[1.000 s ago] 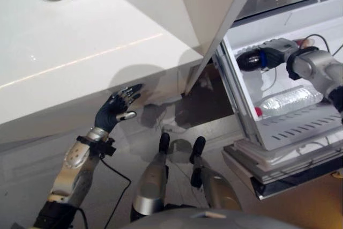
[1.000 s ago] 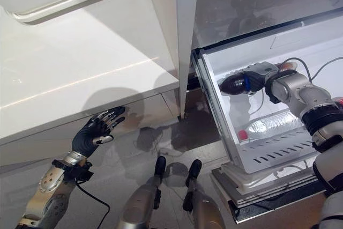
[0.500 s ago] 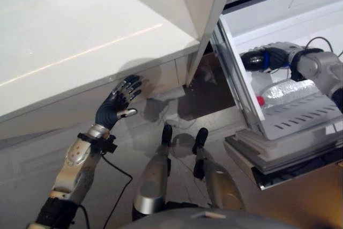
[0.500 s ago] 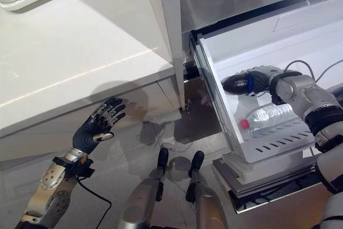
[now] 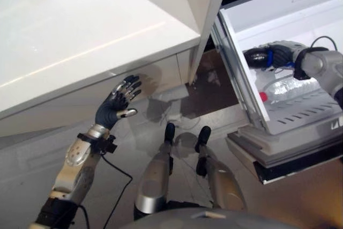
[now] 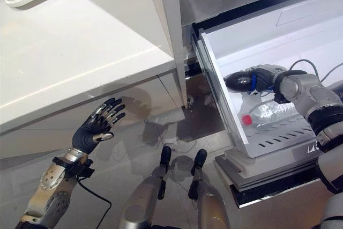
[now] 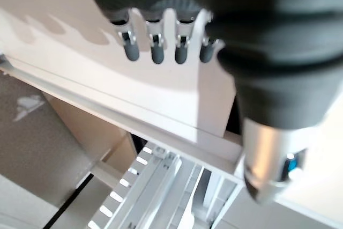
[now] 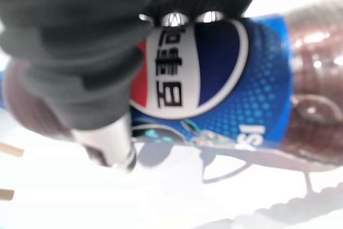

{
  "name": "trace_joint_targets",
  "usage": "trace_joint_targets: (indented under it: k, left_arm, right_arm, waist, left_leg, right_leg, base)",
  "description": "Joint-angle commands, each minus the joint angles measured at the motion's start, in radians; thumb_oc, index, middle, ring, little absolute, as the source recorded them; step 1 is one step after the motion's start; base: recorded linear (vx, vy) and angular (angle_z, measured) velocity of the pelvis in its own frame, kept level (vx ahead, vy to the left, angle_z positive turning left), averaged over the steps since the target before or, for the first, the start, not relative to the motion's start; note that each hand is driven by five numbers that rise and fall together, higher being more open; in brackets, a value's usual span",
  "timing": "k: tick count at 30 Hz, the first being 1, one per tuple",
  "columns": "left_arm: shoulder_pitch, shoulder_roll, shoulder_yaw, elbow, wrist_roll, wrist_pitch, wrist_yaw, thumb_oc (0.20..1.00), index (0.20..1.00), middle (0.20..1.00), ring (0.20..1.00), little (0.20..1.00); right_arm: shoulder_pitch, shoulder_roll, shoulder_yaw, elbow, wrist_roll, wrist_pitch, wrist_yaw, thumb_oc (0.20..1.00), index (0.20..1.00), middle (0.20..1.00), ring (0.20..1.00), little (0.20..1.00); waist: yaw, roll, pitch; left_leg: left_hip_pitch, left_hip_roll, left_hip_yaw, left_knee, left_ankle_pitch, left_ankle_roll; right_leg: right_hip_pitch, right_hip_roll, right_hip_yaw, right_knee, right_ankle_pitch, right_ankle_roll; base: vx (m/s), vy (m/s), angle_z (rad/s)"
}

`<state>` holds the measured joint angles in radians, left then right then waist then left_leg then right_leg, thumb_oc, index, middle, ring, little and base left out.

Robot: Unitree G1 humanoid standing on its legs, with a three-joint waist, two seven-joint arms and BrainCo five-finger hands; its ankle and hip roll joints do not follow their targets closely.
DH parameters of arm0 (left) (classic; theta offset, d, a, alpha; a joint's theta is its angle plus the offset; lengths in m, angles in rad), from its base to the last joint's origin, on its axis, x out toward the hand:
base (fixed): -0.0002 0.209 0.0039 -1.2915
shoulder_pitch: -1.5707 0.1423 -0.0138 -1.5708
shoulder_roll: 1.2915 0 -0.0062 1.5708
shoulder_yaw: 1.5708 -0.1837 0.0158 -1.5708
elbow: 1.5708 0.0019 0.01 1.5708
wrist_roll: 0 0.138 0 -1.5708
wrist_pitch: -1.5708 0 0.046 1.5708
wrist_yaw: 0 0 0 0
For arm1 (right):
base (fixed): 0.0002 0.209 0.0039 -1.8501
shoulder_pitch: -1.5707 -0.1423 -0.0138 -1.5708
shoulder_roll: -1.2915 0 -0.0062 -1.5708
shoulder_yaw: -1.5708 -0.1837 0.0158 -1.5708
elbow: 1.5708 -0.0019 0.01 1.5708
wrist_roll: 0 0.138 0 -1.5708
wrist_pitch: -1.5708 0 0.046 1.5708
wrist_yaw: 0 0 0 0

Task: Take the drinks into the refrigerator

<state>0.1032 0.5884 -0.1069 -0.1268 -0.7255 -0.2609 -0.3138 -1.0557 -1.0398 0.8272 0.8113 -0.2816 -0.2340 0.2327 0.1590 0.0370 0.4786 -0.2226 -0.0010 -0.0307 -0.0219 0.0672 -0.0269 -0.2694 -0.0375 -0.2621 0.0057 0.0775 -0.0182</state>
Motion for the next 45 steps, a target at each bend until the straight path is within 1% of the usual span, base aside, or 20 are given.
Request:
trace_joint_targets:
  k: [1, 9, 18, 24, 29, 30, 32, 33, 34, 35, 36, 37, 38, 39, 40, 41, 42, 43, 44, 45]
  left_arm:
    - [0.019, 0.0, -0.032, -0.108, -0.032, -0.052, -0.011, 1.0, 1.0, 1.0, 1.0, 1.0]
    - [0.019, 0.013, -0.023, -0.111, -0.041, -0.042, -0.023, 1.0, 1.0, 1.0, 1.0, 1.0]
    - [0.026, 0.037, -0.006, -0.117, -0.054, -0.033, -0.041, 1.0, 1.0, 1.0, 1.0, 1.0]
    - [0.047, 0.047, 0.009, -0.121, -0.061, -0.022, -0.061, 1.0, 1.0, 1.0, 1.0, 1.0]
    - [0.049, 0.054, 0.016, -0.106, -0.072, -0.014, -0.072, 1.0, 1.0, 1.0, 1.0, 1.0]
    - [0.06, 0.061, 0.023, -0.102, -0.073, -0.01, -0.08, 1.0, 1.0, 1.0, 1.0, 1.0]
    - [0.061, 0.067, 0.024, -0.101, -0.075, -0.006, -0.086, 1.0, 1.0, 1.0, 1.0, 1.0]
    - [0.073, 0.077, 0.032, -0.101, -0.076, -0.003, -0.096, 1.0, 1.0, 1.0, 1.0, 1.0]
    - [0.075, 0.082, 0.038, -0.097, -0.076, -0.001, -0.097, 1.0, 1.0, 1.0, 1.0, 1.0]
    - [0.076, 0.084, 0.037, -0.097, -0.077, -0.001, -0.098, 1.0, 1.0, 1.0, 1.0, 1.0]
    - [0.084, 0.084, 0.052, -0.096, -0.076, 0.001, -0.095, 1.0, 1.0, 1.0, 1.0, 1.0]
    - [0.084, 0.086, 0.05, -0.097, -0.076, 0.001, -0.095, 1.0, 1.0, 1.0, 1.0, 1.0]
    - [0.091, 0.075, 0.064, -0.093, -0.074, 0.004, -0.091, 1.0, 1.0, 1.0, 1.0, 1.0]
    - [0.095, 0.072, 0.065, -0.089, -0.071, 0.005, -0.091, 1.0, 1.0, 1.0, 1.0, 1.0]
    - [0.094, 0.075, 0.062, -0.089, -0.071, 0.005, -0.091, 1.0, 1.0, 1.0, 1.0, 1.0]
    - [0.106, 0.064, 0.083, -0.089, -0.053, 0.004, -0.088, 1.0, 1.0, 1.0, 1.0, 1.0]
    - [0.115, 0.065, 0.089, -0.091, -0.046, 0.005, -0.087, 1.0, 1.0, 1.0, 1.0, 1.0]
    - [0.123, 0.053, 0.1, -0.093, -0.045, 0.004, -0.085, 1.0, 1.0, 1.0, 1.0, 1.0]
    - [0.123, 0.058, 0.097, -0.094, -0.045, 0.004, -0.086, 1.0, 1.0, 1.0, 1.0, 1.0]
    - [0.129, 0.048, 0.109, -0.091, -0.037, 0.003, -0.081, 1.0, 1.0, 1.0, 1.0, 1.0]
  right_arm:
    - [-0.06, -0.011, 0.06, -0.029, 0.05, -0.007, 0.017, 1.0, 1.0, 1.0, 1.0, 1.0]
    - [-0.06, -0.018, 0.05, -0.052, 0.074, -0.002, 0.031, 1.0, 1.0, 1.0, 1.0, 1.0]
    - [-0.053, -0.029, 0.045, -0.051, 0.096, 0.006, 0.056, 1.0, 1.0, 1.0, 1.0, 1.0]
    - [-0.027, -0.069, 0.003, -0.078, 0.126, 0.011, 0.05, 1.0, 1.0, 1.0, 1.0, 1.0]
    - [-0.013, -0.125, -0.026, -0.099, 0.139, 0.008, 0.029, 1.0, 1.0, 1.0, 1.0, 1.0]
    - [-0.001, -0.173, -0.067, -0.118, 0.174, 0.007, 0.015, 1.0, 1.0, 1.0, 1.0, 1.0]
    - [0.017, -0.179, -0.089, -0.124, 0.181, 0.007, 0.012, 1.0, 1.0, 1.0, 1.0, 1.0]
    - [0.048, -0.19, -0.142, -0.136, 0.208, -0.001, -0.018, 1.0, 1.0, 1.0, 1.0, 1.0]
    - [0.068, -0.194, -0.165, -0.143, 0.216, -0.004, -0.021, 1.0, 1.0, 1.0, 1.0, 1.0]
    - [0.075, -0.194, -0.172, -0.146, 0.216, -0.004, -0.021, 1.0, 1.0, 1.0, 1.0, 1.0]
    - [0.146, -0.207, -0.245, -0.197, 0.231, -0.011, -0.035, 1.0, 1.0, 1.0, 1.0, 1.0]
    - [0.154, -0.208, -0.253, -0.2, 0.23, -0.01, -0.035, 1.0, 1.0, 1.0, 1.0, 1.0]
    - [0.244, -0.207, -0.332, -0.267, 0.226, -0.021, -0.049, 1.0, 1.0, 1.0, 1.0, 1.0]
    - [0.319, -0.199, -0.399, -0.306, 0.227, -0.024, -0.053, 1.0, 1.0, 1.0, 1.0, 1.0]
    - [0.331, -0.199, -0.41, -0.309, 0.226, -0.023, -0.053, 1.0, 1.0, 1.0, 1.0, 1.0]
    - [0.45, -0.188, -0.518, -0.395, 0.223, -0.032, -0.067, 1.0, 1.0, 1.0, 1.0, 1.0]
    - [0.537, -0.17, -0.596, -0.447, 0.22, -0.035, -0.067, 1.0, 1.0, 1.0, 1.0, 1.0]
    - [0.601, -0.144, -0.665, -0.481, 0.224, -0.041, -0.088, 1.0, 1.0, 1.0, 1.0, 1.0]
    - [0.625, -0.141, -0.687, -0.492, 0.221, -0.038, -0.087, 1.0, 1.0, 1.0, 1.0, 1.0]
    - [0.679, -0.119, -0.731, -0.535, 0.208, -0.047, -0.093, 1.0, 1.0, 1.0, 1.0, 1.0]
  waist:
    - [0.019, -0.002, 0.005]
    - [0.019, -0.01, -0.004]
    - [0.027, -0.018, -0.018]
    - [0.032, -0.029, -0.043]
    - [0.027, -0.05, -0.071]
    - [0.022, -0.066, -0.089]
    - [0.021, -0.074, -0.099]
    - [0.016, -0.091, -0.121]
    - [0.011, -0.101, -0.133]
    - [0.013, -0.103, -0.133]
    - [0.001, -0.12, -0.15]
    - [0.003, -0.121, -0.15]
    - [-0.013, -0.133, -0.171]
    - [-0.018, -0.141, -0.181]
    - [-0.015, -0.142, -0.181]
    - [-0.04, -0.15, -0.204]
    - [-0.042, -0.157, -0.214]
    - [-0.055, -0.158, -0.224]
    - [-0.05, -0.161, -0.224]
    - [-0.059, -0.161, -0.233]
  left_leg:
    - [0.018, 0.036, -0.035, -0.044, 0.01, -0.02]
    - [0.019, 0.03, -0.035, -0.035, 0.012, -0.02]
    - [0.023, 0.027, -0.047, -0.025, 0.011, -0.02]
    - [0.045, 0.02, -0.054, -0.025, 0.001, -0.021]
    - [0.049, 0.011, -0.053, 0.001, -0.015, -0.017]
    - [0.062, 0.007, -0.046, 0.019, -0.034, -0.016]
    - [0.06, 0.003, -0.045, 0.022, -0.033, -0.014]
    - [0.08, 0.004, -0.034, 0.03, -0.051, -0.013]
    - [0.081, 0.002, -0.032, 0.031, -0.051, -0.011]
    - [0.082, 0.002, -0.031, 0.031, -0.051, -0.011]
    - [0.098, 0.002, -0.026, 0.038, -0.062, -0.006]
    - [0.098, 0.002, -0.025, 0.038, -0.062, -0.006]
    - [0.12, 0.001, -0.019, 0.039, -0.073, 0.001]
    - [0.134, -0.001, -0.019, 0.037, -0.078, 0.005]
    - [0.135, -0.001, -0.019, 0.037, -0.078, 0.005]
    - [0.166, 0.001, -0.012, 0.026, -0.086, 0.01]
    - [0.182, 0.002, -0.01, 0.017, -0.088, 0.013]
    - [0.196, 0.003, -0.002, 0.01, -0.092, 0.016]
    - [0.198, 0.003, -0.003, 0.008, -0.092, 0.016]
    - [0.208, 0.003, 0.003, 0.004, -0.095, 0.018]
  right_leg:
    - [-0.077, -0.063, -0.011, 0.192, -0.056, 0.094]
    - [-0.053, -0.065, -0.016, 0.162, -0.041, 0.093]
    - [-0.035, -0.07, -0.027, 0.164, -0.043, 0.09]
    - [0.008, -0.077, -0.046, 0.145, -0.038, 0.095]
    - [0.037, -0.084, -0.047, 0.128, -0.026, 0.099]
    - [0.069, -0.083, -0.041, 0.111, -0.025, 0.102]
    - [0.076, -0.083, -0.04, 0.099, -0.018, 0.104]
    - [0.108, -0.076, -0.031, 0.08, -0.019, 0.107]
    - [0.113, -0.078, -0.029, 0.071, -0.013, 0.108]
    - [0.114, -0.077, -0.029, 0.07, -0.012, 0.108]
    - [0.13, -0.074, -0.02, 0.071, -0.014, 0.11]
    - [0.13, -0.074, -0.02, 0.071, -0.015, 0.11]
    - [0.144, -0.073, -0.011, 0.078, -0.021, 0.11]
    - [0.154, -0.073, -0.009, 0.082, -0.026, 0.111]
    - [0.155, -0.073, -0.008, 0.082, -0.026, 0.111]
    - [0.17, -0.074, -0.004, 0.088, -0.031, 0.116]
    - [0.18, -0.074, -0.001, 0.087, -0.034, 0.118]
    - [0.187, -0.073, 0.005, 0.088, -0.035, 0.12]
    - [0.189, -0.073, 0.004, 0.088, -0.036, 0.12]
    - [0.193, -0.074, 0.009, 0.088, -0.036, 0.122]
  base:
    - [-0.03, 0.001, 0.0]
    - [-0.01, -0.002, 0.0]
    - [-0.04, -0.013, 0.03]
    - [0.0, -0.006, 0.13]
    - [0.02, 0.02, 0.07]
    - [0.04, 0.02, 0.07]
    - [0.05, 0.027, 0.06]
    - [0.08, 0.029, 0.01]
    - [0.08, 0.029, -0.03]
    - [0.05, 0.029, -0.09]
    - [0.04, 0.022, -0.09]
    - [0.1, 0.045, -0.08]
    - [0.11, 0.033, -0.15]
    - [0.11, 0.033, -0.15]
    - [0.12, 0.038, -0.16]
    - [0.12, 0.031, -0.11]
    - [0.15, 0.05, -0.11]
    - [0.07, 0.022, -0.14]
    - [0.07, 0.036, -0.16]
    - [0.11, 0.047, -0.16]
